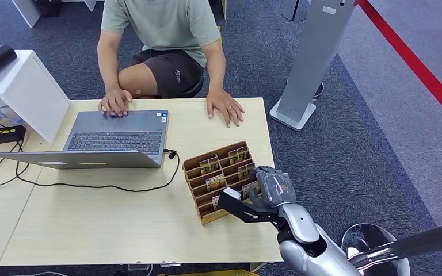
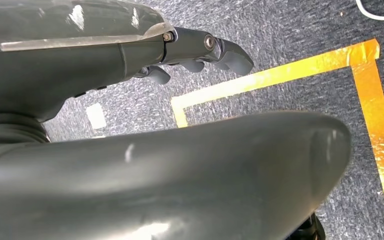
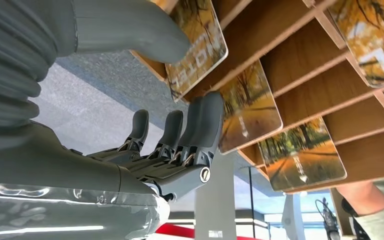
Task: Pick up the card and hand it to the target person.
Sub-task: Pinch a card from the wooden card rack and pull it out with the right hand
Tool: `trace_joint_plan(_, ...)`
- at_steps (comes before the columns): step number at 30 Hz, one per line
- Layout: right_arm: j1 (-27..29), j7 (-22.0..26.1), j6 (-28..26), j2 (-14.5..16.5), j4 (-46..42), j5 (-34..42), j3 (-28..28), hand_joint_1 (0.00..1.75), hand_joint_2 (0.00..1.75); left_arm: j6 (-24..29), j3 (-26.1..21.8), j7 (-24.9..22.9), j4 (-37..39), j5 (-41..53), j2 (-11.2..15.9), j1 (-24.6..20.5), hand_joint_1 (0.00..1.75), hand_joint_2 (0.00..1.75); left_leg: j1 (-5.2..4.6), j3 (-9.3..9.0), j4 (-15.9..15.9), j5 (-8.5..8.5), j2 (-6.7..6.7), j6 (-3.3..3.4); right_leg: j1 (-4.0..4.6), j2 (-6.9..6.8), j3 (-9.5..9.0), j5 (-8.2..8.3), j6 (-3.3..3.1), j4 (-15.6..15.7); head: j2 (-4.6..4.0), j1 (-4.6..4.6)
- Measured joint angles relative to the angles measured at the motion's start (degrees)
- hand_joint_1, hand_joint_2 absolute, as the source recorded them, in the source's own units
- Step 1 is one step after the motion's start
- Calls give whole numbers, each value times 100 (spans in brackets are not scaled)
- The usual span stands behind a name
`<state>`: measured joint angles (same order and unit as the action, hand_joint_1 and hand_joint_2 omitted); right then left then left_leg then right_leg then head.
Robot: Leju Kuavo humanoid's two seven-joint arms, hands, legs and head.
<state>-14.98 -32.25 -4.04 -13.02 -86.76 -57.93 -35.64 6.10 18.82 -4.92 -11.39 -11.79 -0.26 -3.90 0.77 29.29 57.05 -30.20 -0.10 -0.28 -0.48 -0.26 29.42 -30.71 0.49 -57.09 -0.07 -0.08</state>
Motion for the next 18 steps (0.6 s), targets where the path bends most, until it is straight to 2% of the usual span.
trace_joint_plan(4, 26, -15, 0, -8, 11, 10, 1, 96, 175, -10, 6, 0, 0, 6, 0, -1, 0, 0, 0, 0, 0, 0, 0, 0, 0, 0, 0, 0, 0, 0, 0, 1)
trace_joint_plan(8, 78, -44, 4, -13, 18, 17, 1, 100, 175, -15, 23, -1, 0, 10, 0, -3, 0, 0, 0, 0, 0, 0, 0, 0, 0, 0, 0, 0, 0, 0, 0, 3)
trace_joint_plan(12, 111, -74, 14, -14, 18, 16, 2, 130, 175, -23, 40, -16, 0, 13, 0, -4, 0, 0, 0, 0, 1, 0, 0, 0, 0, 0, 1, 0, 0, 0, 0, 3)
trace_joint_plan(16, 121, -80, 38, -13, 18, 16, 3, 131, 175, -27, 43, -17, 0, 26, 0, -7, 0, 0, 0, 0, 1, 0, 0, 0, 0, 0, 1, 0, 0, 0, 0, 0)
trace_joint_plan(18, 123, -80, 51, -12, 18, 16, 3, 140, 175, -27, 44, -17, 0, 27, 0, -9, 0, 0, 0, 0, 1, 0, 0, 0, 0, 0, 0, 0, 0, 0, 0, 1)
